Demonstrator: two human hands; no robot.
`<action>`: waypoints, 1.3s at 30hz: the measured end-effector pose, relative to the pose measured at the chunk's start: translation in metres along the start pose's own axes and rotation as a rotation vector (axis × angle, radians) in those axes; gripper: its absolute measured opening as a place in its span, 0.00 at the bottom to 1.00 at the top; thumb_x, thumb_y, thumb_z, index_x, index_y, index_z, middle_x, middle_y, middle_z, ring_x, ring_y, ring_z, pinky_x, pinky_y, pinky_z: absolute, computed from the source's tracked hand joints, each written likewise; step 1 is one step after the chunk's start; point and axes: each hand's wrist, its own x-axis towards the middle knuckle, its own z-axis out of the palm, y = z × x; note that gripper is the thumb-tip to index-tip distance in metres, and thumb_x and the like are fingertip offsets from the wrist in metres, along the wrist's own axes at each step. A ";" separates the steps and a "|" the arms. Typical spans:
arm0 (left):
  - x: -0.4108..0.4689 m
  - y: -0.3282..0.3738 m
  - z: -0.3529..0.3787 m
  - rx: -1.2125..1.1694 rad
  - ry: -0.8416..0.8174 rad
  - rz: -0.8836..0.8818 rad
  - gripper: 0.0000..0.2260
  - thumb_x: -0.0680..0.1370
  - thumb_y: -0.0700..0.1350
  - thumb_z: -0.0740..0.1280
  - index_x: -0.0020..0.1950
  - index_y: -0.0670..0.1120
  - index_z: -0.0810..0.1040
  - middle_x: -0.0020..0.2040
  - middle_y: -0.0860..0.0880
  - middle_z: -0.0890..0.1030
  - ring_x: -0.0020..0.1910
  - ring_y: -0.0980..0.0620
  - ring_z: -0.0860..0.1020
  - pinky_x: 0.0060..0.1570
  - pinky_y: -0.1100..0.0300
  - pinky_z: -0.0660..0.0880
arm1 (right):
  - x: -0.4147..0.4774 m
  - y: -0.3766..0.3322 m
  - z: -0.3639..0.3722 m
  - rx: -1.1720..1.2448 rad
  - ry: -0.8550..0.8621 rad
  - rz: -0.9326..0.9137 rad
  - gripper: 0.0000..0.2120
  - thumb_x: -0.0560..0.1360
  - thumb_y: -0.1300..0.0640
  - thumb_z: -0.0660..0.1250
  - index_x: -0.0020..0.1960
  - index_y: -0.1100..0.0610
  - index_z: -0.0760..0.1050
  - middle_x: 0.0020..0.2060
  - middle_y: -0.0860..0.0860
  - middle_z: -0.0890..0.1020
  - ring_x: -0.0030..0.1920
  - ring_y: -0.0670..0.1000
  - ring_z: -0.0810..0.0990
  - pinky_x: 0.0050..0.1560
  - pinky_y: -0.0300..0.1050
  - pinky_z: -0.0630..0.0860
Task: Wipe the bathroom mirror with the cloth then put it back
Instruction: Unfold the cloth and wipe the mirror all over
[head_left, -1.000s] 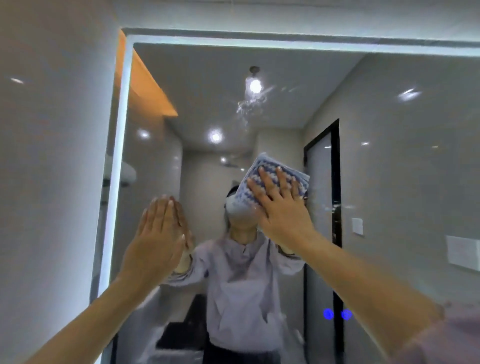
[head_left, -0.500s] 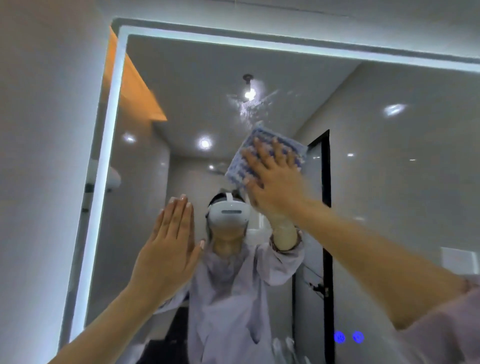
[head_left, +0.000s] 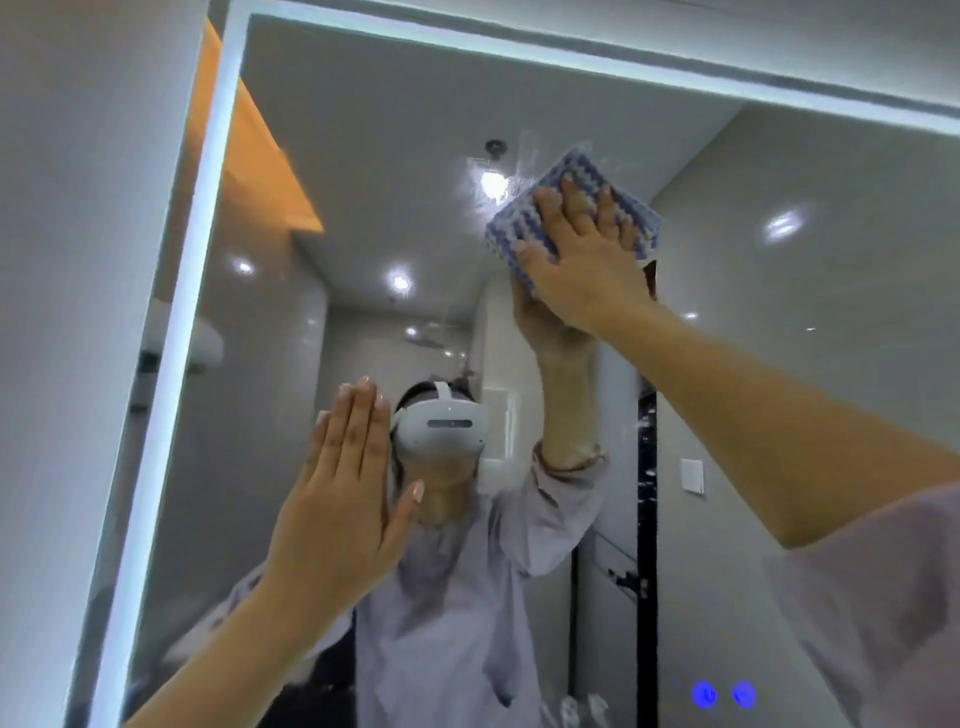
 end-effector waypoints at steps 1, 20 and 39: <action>0.000 0.001 0.001 -0.008 0.006 -0.007 0.33 0.78 0.56 0.50 0.74 0.34 0.52 0.76 0.36 0.52 0.75 0.39 0.52 0.74 0.49 0.48 | -0.011 -0.009 0.006 -0.027 0.014 -0.053 0.29 0.79 0.40 0.48 0.77 0.45 0.42 0.77 0.48 0.42 0.76 0.56 0.37 0.73 0.57 0.35; -0.003 -0.004 -0.007 0.004 -0.045 0.037 0.32 0.79 0.58 0.46 0.73 0.34 0.54 0.75 0.36 0.55 0.74 0.37 0.54 0.72 0.50 0.48 | -0.001 -0.037 0.023 0.029 0.161 0.187 0.28 0.80 0.41 0.43 0.77 0.49 0.41 0.77 0.51 0.41 0.76 0.58 0.36 0.73 0.59 0.33; -0.005 -0.005 -0.002 0.042 -0.018 0.039 0.32 0.79 0.56 0.49 0.74 0.34 0.53 0.75 0.36 0.54 0.74 0.38 0.54 0.71 0.50 0.50 | 0.028 -0.012 -0.003 0.020 0.104 0.117 0.27 0.80 0.42 0.44 0.77 0.46 0.43 0.78 0.49 0.43 0.76 0.58 0.37 0.73 0.58 0.34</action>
